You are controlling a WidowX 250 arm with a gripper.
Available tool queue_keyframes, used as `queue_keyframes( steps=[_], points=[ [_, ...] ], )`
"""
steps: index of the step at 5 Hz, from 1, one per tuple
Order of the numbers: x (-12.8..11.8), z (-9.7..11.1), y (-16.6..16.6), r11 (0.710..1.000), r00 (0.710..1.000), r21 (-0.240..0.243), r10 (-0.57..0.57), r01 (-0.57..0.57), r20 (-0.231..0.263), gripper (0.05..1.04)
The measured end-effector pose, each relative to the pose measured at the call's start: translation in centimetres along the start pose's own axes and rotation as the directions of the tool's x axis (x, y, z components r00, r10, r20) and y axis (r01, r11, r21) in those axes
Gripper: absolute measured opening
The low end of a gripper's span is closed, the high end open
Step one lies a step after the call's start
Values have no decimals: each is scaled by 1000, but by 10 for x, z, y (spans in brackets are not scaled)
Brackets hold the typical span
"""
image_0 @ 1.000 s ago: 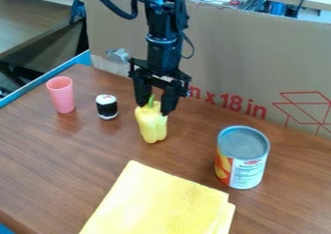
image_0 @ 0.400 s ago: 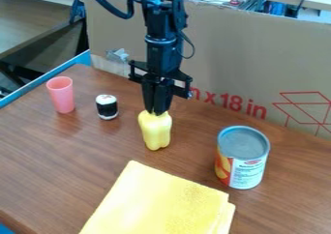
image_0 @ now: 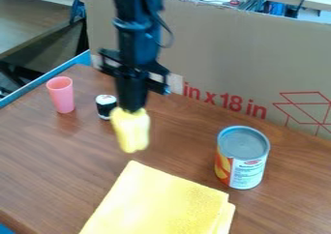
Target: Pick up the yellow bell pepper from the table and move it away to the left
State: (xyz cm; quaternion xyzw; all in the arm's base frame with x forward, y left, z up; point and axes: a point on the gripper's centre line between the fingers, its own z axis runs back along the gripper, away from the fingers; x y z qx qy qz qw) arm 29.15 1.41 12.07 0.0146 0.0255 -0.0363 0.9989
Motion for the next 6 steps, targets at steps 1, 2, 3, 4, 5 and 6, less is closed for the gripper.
queue_keyframes(
  steps=[1,2,3,4,5,6],
  points=[
    [-51,11,41,990,992,58,128,-126,-20,111],
    [-87,15,83,954,955,79,293,-288,-52,110],
    [-109,19,129,921,921,72,386,-383,-46,110],
    [-114,2,168,913,914,81,404,-400,-37,110],
    [-115,-7,191,907,913,101,407,-408,30,110],
    [-115,-35,189,919,921,70,389,-387,-22,110]
  ],
)
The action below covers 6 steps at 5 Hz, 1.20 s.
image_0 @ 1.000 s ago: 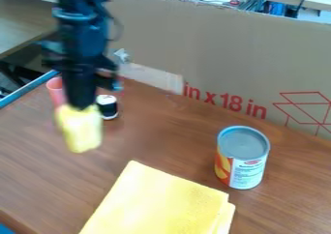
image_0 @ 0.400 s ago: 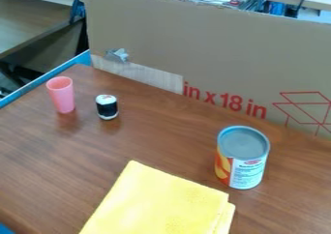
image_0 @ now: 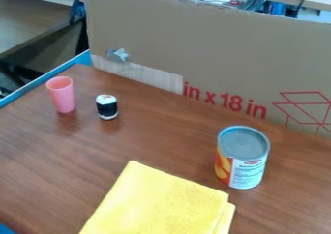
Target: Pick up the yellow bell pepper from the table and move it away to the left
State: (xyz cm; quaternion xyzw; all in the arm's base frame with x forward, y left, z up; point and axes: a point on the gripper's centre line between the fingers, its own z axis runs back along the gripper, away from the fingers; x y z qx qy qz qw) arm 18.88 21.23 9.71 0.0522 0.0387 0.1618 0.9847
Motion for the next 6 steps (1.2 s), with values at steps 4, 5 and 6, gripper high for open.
queue_keyframes(
  steps=[4,5,6],
  points=[
    [-2,-19,-10,999,1000,-48,0,-1,-16,378],
    [-5,7,-14,997,997,-56,56,-53,51,670],
    [-5,32,-18,993,991,-27,118,-117,68,952]
  ],
)
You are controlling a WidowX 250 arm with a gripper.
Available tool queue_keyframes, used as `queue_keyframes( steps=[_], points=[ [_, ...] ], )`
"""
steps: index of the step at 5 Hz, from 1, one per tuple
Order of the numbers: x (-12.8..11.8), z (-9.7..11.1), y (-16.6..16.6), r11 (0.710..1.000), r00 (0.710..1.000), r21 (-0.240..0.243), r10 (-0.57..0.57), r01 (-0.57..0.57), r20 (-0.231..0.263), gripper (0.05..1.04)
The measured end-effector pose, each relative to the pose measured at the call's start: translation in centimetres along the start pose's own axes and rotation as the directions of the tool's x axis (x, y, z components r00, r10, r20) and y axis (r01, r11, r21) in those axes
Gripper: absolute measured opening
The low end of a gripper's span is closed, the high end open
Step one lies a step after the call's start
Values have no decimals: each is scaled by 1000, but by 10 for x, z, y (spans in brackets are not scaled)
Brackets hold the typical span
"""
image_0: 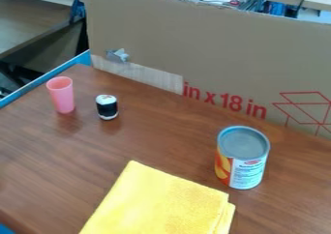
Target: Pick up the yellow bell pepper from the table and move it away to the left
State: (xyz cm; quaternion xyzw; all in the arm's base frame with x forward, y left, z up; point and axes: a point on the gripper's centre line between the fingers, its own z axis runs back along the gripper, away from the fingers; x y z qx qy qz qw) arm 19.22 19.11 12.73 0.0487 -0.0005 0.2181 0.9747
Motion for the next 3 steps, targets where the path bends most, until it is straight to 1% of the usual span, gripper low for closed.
queue_keyframes(
  steps=[1,2,3],
  points=[
    [1,27,-26,996,997,61,-60,58,38,1008],
    [-16,41,-69,969,968,36,-245,244,47,1003],
    [-35,43,-101,924,923,10,-382,382,44,1001]
  ],
)
